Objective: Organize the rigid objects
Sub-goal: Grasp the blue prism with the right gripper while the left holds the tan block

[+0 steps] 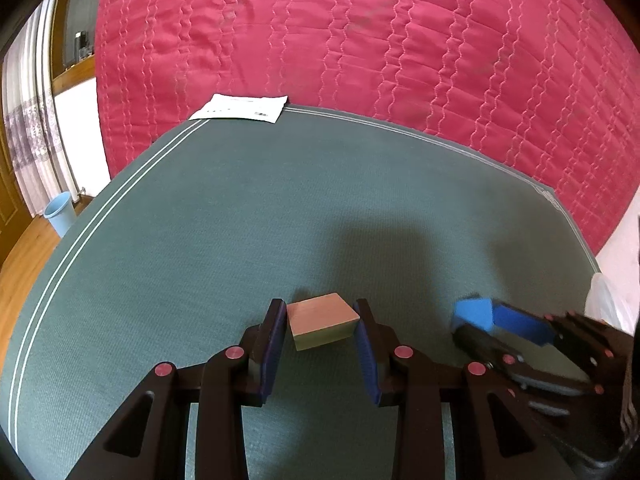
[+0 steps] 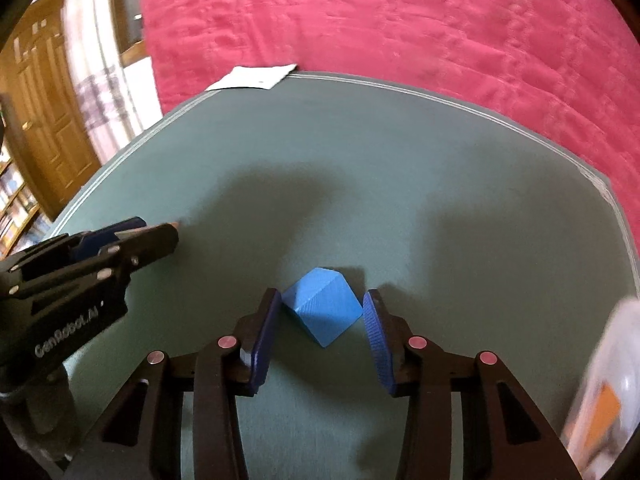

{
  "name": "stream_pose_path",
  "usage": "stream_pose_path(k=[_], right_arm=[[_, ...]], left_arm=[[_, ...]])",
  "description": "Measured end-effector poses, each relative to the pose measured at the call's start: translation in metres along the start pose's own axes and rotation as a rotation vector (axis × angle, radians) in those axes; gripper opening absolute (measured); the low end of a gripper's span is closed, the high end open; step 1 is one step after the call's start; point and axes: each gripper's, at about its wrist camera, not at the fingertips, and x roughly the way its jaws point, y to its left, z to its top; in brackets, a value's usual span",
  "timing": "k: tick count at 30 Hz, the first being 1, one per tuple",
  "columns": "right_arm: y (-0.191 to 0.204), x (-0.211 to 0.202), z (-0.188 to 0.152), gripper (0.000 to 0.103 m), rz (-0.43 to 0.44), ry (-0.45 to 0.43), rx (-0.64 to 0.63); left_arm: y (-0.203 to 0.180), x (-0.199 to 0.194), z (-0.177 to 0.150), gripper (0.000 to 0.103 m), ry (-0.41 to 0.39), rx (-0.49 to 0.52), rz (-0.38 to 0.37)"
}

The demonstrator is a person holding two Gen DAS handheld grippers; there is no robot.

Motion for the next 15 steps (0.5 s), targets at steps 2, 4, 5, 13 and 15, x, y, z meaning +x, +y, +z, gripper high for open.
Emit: stream_pose_path(k=[2,4,5,13,15], right_arm=[[0.0,-0.004,-0.005,0.044,-0.014,0.006,0.025],[0.0,-0.009,-0.011,0.045,0.0,0.014,0.054],[0.0,-0.012,-0.014,0.045,0.015,0.017,0.062],[0.001,-0.026,-0.029,0.05,0.119,0.002,0.052],[-0.001,-0.026,-0.028,0.05,0.1,-0.021,0.044]], left_arm=[[0.0,-0.002,0.0,0.036,-0.002,0.004,-0.005],[0.0,-0.003,0.0,0.036,-0.005,0.006,-0.009],[-0.001,-0.004,0.0,0.036,-0.007,0.006,-0.011],[-0.001,-0.006,0.0,0.036,-0.011,0.004,-0.019],[-0.002,-0.007,0.0,0.036,-0.014,0.007,-0.021]])
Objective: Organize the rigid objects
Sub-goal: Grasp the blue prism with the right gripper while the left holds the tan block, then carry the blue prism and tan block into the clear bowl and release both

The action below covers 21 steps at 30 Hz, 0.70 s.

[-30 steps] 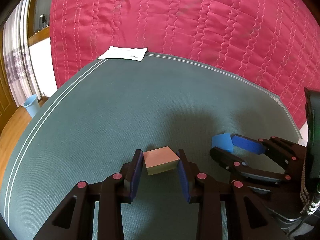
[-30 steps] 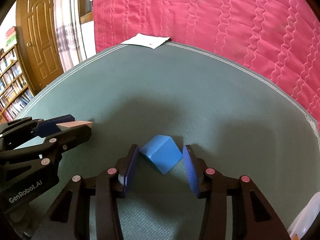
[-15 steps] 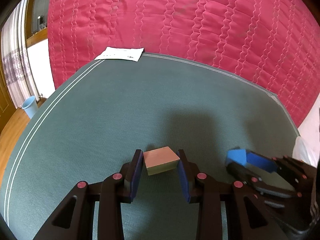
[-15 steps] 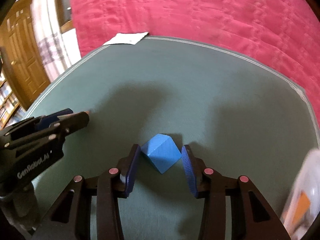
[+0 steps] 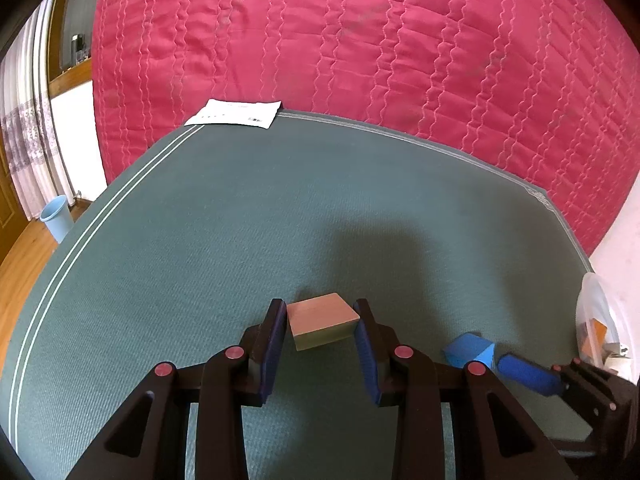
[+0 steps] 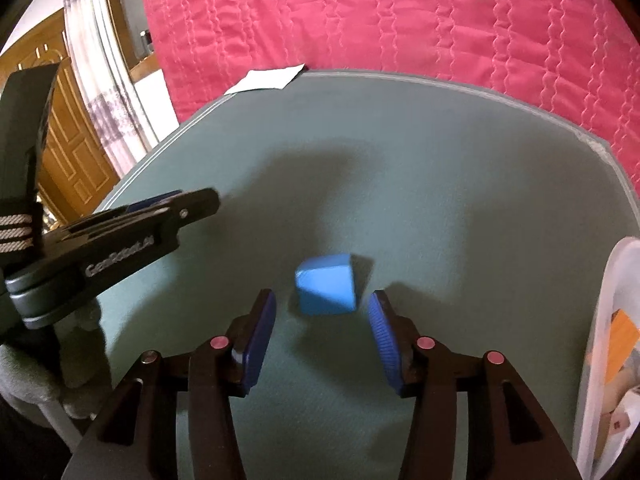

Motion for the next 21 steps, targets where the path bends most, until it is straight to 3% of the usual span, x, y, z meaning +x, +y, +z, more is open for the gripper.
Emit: stream_pose_path(k=[9,12,13,21], right_arm=[[0.015,0.007,0.001,0.049,-0.008,-0.007,-0.07],[0.019,0.01,-0.001,0.035,-0.076,-0.013,-0.085],[0.018,0.01,-0.001,0.031,-0.084,-0.015,-0.082],[0.002,-0.012,-0.01,0.031,-0.063,-0.047,0.018]], left_arm=[[-0.002,0.001,0.0,0.036,0.003,0.007,-0.003],[-0.003,0.0,0.0,0.036,0.001,0.013,-0.007],[-0.003,0.0,-0.001,0.036,0.001,0.014,-0.008],[-0.008,-0.002,-0.003,0.036,-0.006,0.03,-0.023]])
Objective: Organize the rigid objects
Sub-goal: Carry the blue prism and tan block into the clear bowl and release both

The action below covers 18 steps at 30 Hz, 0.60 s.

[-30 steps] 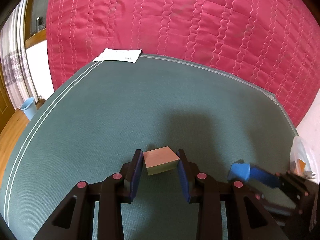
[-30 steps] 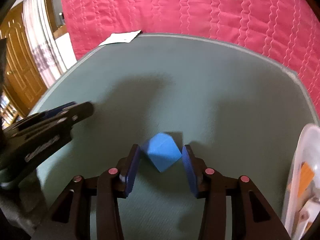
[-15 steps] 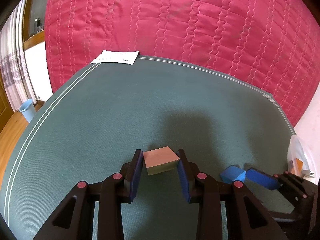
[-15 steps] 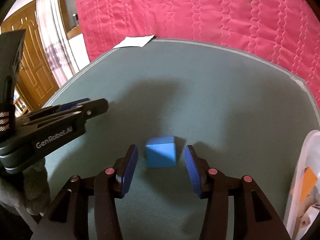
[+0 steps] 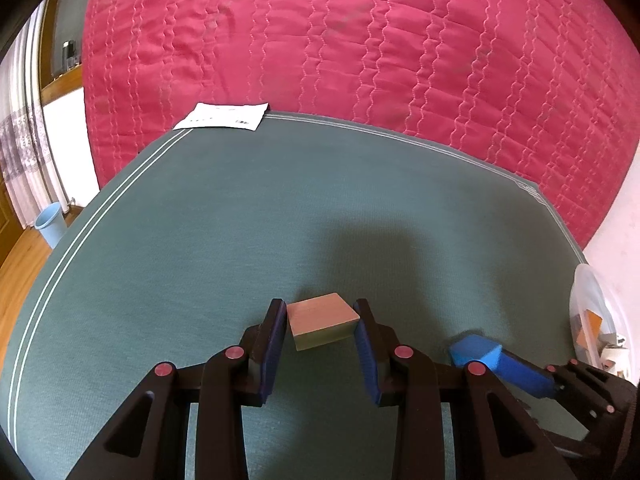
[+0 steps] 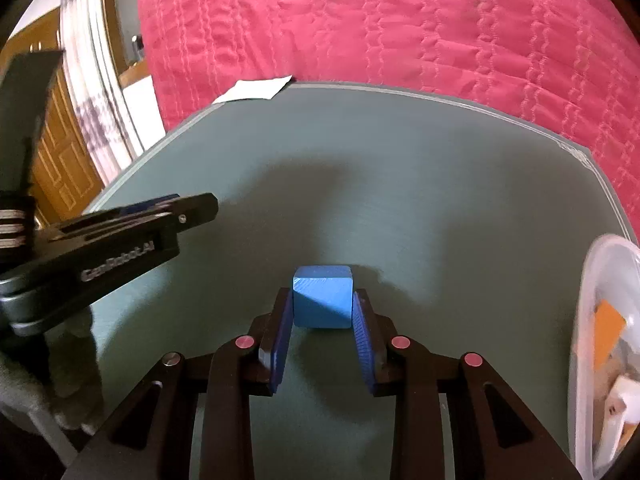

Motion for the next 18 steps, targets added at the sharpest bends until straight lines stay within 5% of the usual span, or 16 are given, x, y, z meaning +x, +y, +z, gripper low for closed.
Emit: stream_pose_path(k=[18], right_arm=[[-0.038,-0.071,-0.028,0.031,-0.052,-0.112,0.166]], left_arm=[[-0.016,-0.009,-0.005,0.036,-0.002,0.023,-0.166]])
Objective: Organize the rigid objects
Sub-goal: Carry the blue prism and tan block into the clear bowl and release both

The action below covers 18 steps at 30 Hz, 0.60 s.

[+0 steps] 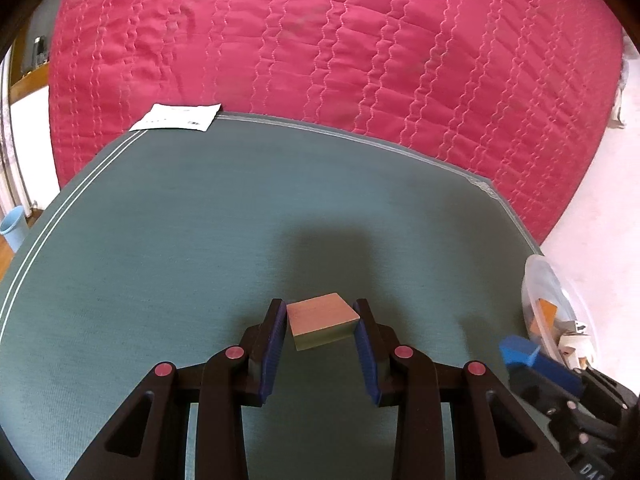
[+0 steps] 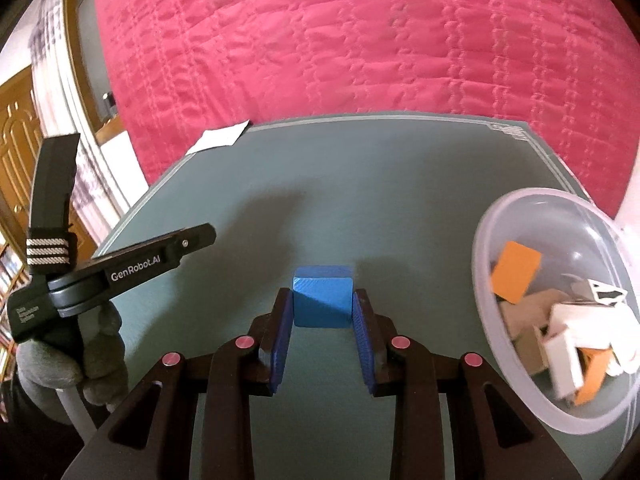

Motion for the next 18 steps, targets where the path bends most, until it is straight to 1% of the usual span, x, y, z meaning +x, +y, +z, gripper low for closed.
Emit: stream_pose_path(k=[9,14,18], right_arm=[[-0.028,-0.027,-0.004,0.031,-0.046,-0.045,0.079],[-0.053,-0.041,-0.008,0.031,-0.081,-0.063,0.144],[-0.074,-0.057,-0.008,0.031,-0.125,-0.098,0.191]], left_arm=[[-0.011,-0.001,-0.004,0.036,0.002,0.029,-0.017],[-0.017,-0.001,-0.006,0.036,0.006,0.045,-0.019],[-0.021,0.0,-0.009,0.036,0.012,0.056,-0.016]])
